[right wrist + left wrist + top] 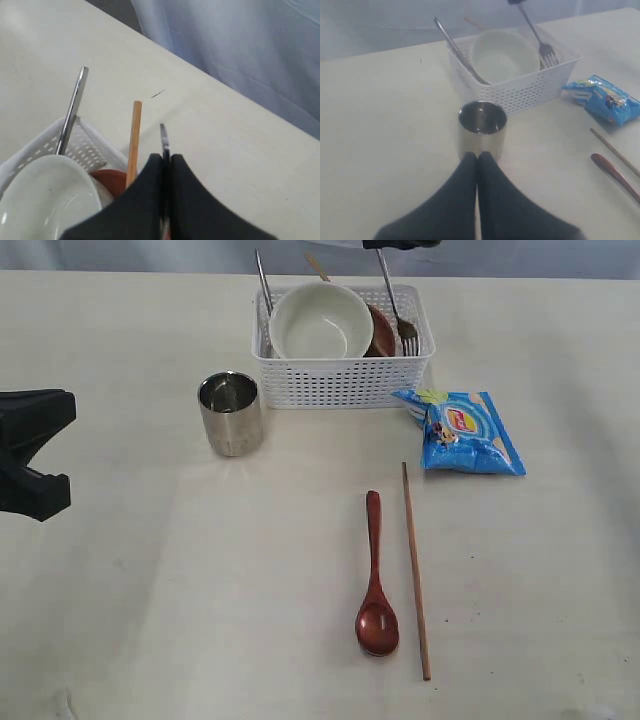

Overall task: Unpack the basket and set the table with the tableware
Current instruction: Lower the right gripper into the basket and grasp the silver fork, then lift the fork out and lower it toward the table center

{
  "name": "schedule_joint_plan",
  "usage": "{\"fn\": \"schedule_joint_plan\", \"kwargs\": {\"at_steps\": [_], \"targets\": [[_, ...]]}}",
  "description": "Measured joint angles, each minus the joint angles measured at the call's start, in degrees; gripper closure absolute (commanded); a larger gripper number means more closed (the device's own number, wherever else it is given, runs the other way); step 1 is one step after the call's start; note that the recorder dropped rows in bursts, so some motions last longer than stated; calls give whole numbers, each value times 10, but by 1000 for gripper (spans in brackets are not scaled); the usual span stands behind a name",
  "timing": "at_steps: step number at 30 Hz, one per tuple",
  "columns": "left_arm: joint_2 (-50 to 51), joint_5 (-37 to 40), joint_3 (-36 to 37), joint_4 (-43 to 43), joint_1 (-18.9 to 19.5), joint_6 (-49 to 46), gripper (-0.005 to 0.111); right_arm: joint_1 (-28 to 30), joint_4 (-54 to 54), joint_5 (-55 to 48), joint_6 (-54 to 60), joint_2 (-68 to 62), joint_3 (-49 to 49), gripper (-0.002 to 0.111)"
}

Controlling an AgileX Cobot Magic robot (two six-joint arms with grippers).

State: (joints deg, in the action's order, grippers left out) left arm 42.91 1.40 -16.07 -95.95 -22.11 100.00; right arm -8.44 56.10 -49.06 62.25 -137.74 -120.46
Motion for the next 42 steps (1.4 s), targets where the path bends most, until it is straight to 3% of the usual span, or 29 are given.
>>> {"fn": "schedule_joint_plan", "kwargs": {"at_steps": [16,22,26,34,39,42], "targets": [[0,0,0,0,0,0,107,0,-78,-29,-71,121,0,109],[0,-14,0,0,0,0,107,9,-106,-97,-129,177,10,109],[0,-36,0,1,0,2,107,31,-64,-154,-128,228,64,109],[0,-105,-17,40,0,2,102,48,148,-185,85,403,400,109],[0,-215,-54,125,0,-24,79,43,335,-182,265,533,623,109],[2,-290,-63,221,0,-83,65,26,403,-182,338,596,735,109]]}}
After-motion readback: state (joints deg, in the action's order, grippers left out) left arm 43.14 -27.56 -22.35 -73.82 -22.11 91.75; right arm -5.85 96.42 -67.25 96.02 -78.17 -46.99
